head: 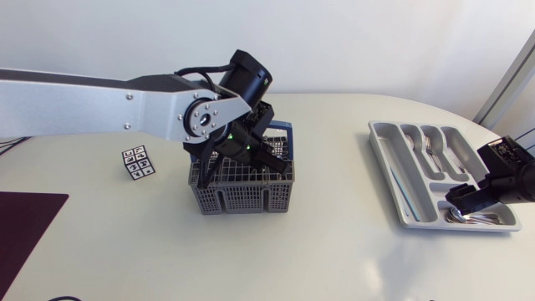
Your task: Transfer all utensils from the basket to the drawer tray.
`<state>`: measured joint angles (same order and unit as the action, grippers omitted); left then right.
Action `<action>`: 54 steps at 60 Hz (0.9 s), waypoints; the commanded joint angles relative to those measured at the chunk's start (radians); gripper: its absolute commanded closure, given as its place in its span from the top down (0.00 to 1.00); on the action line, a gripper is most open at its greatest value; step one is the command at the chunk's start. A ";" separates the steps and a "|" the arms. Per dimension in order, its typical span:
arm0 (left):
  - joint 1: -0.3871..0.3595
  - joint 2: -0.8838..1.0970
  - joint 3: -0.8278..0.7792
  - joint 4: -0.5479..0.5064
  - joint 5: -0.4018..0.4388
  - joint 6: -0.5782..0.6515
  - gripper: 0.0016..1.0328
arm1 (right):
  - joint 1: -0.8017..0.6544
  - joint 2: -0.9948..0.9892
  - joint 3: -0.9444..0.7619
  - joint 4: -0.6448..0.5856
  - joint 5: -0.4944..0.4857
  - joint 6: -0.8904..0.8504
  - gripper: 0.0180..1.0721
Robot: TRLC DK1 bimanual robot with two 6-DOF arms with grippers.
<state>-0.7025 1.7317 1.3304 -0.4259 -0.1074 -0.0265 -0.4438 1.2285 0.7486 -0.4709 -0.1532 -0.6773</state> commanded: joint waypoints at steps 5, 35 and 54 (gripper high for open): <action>0.003 -0.061 -0.019 -0.007 0.012 -0.012 0.04 | 0.007 -0.014 -0.034 0.005 0.003 -0.005 0.94; 0.003 -0.141 -0.050 0.012 0.060 -0.003 0.03 | 0.017 -0.018 -0.038 0.012 0.003 -0.004 0.94; -0.006 -0.204 -0.086 0.047 0.101 0.034 0.03 | 0.033 -0.020 -0.052 0.015 0.003 -0.016 0.94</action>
<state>-0.7017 1.5608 1.2732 -0.3836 -0.0254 -0.0105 -0.4252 1.2228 0.7265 -0.4633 -0.1532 -0.6807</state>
